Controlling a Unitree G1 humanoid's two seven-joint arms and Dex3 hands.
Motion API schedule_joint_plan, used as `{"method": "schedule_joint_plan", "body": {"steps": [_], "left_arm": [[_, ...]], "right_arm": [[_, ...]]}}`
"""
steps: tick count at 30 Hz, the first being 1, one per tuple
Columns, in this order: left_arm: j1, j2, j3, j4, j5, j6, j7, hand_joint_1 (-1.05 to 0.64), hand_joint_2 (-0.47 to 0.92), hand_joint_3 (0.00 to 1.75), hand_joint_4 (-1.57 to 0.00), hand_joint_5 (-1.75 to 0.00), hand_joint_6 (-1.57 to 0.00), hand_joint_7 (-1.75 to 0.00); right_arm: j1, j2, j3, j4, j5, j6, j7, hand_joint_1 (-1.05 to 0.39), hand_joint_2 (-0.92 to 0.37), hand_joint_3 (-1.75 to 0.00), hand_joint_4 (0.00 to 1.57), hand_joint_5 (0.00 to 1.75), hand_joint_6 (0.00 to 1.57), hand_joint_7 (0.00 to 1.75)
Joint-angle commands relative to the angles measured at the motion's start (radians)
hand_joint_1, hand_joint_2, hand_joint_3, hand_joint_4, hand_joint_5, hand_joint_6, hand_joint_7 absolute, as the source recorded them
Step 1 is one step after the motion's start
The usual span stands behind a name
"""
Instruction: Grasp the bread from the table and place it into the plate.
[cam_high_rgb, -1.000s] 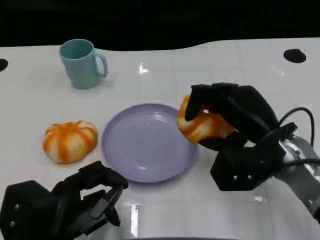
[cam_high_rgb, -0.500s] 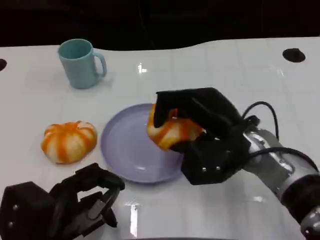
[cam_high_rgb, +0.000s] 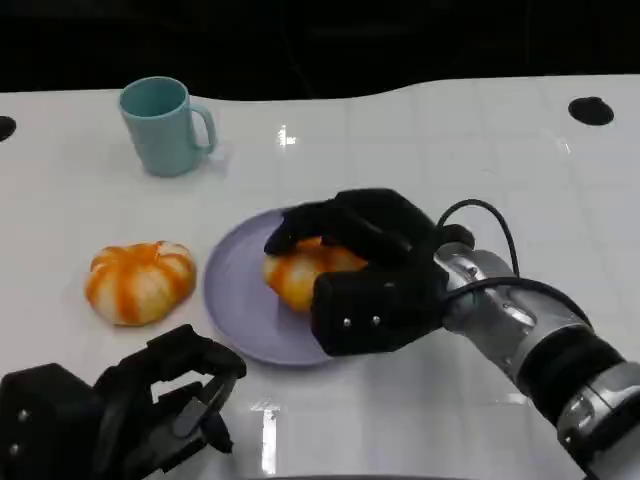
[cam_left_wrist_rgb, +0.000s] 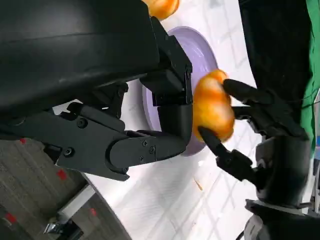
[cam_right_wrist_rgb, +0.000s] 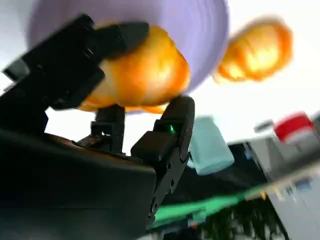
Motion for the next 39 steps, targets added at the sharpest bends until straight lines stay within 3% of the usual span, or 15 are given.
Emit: {"method": "schedule_joint_plan", "body": {"steps": [1,8,12,17,23,27,34,35,38,39], "left_arm": [[0.006,0.006,0.005,-0.003,0.004,-0.014,0.003,-0.42,0.92,0.48,-0.71,-1.75,-0.64,-1.40],[0.023,0.014,0.001,-0.033,0.007,0.000,0.003,-0.42,0.92,0.50,-0.70,-1.75,-0.62,-1.42],[0.019,0.014,0.003,-0.029,0.002,-0.003,-0.002,-0.43,0.92,0.49,-0.70,-1.75,-0.63,-1.42],[0.025,0.008,-0.010,-0.027,0.013,-0.019,0.002,-0.41,0.92,0.51,-0.71,-1.75,-0.61,-1.46],[0.040,0.001,-0.020,-0.030,0.018,-0.031,0.004,-0.39,0.92,0.52,-0.72,-1.75,-0.61,-1.46],[0.049,-0.002,-0.021,-0.047,0.021,-0.021,0.013,-0.40,0.91,0.51,-0.72,-1.75,-0.61,-1.45],[0.063,-0.001,-0.015,-0.069,0.022,-0.007,0.014,-0.43,0.91,0.50,-0.71,-1.75,-0.63,-1.42],[0.064,-0.001,-0.015,-0.072,0.023,-0.004,0.015,-0.45,0.90,0.49,-0.72,-1.75,-0.64,-1.42],[0.064,-0.002,-0.014,-0.078,0.017,0.004,0.012,-0.47,0.90,0.48,-0.73,-1.75,-0.66,-1.41],[0.064,-0.002,-0.014,-0.079,0.019,0.003,0.012,-0.48,0.90,0.48,-0.73,-1.75,-0.66,-1.41]], "right_arm": [[-0.032,-0.027,0.038,-0.019,-0.044,0.066,0.044,-0.51,-0.92,-0.21,0.14,0.31,0.38,0.00],[-0.002,-0.058,0.028,-0.122,-0.029,0.116,0.136,-0.63,-0.92,-0.26,0.07,0.30,0.29,0.00],[0.046,-0.101,0.017,-0.230,-0.006,0.119,0.198,-0.66,-0.92,-0.28,0.07,0.31,0.29,0.01],[0.246,-0.210,-0.067,-0.543,0.094,0.075,0.231,-0.64,-0.92,-0.25,0.15,0.37,0.34,0.03],[0.463,-0.286,-0.177,-0.838,0.195,0.095,0.260,-0.55,-0.92,-0.23,0.34,0.52,0.52,0.11],[0.561,-0.305,-0.227,-0.925,0.238,0.078,0.247,-0.49,-0.92,-0.20,0.47,0.59,0.59,0.14],[0.686,-0.284,-0.291,-0.994,0.383,0.032,0.250,-0.36,-0.92,-0.12,0.61,0.80,0.71,0.17],[0.699,-0.280,-0.295,-0.998,0.401,0.019,0.249,-0.28,-0.92,-0.11,0.64,0.95,0.77,0.21],[0.746,-0.258,-0.317,-1.015,0.490,-0.001,0.259,-0.19,-0.92,-0.13,0.64,1.16,0.86,0.31],[0.759,-0.256,-0.323,-1.019,0.514,-0.007,0.264,-0.17,-0.89,-0.22,0.63,1.27,0.84,0.44]]}}
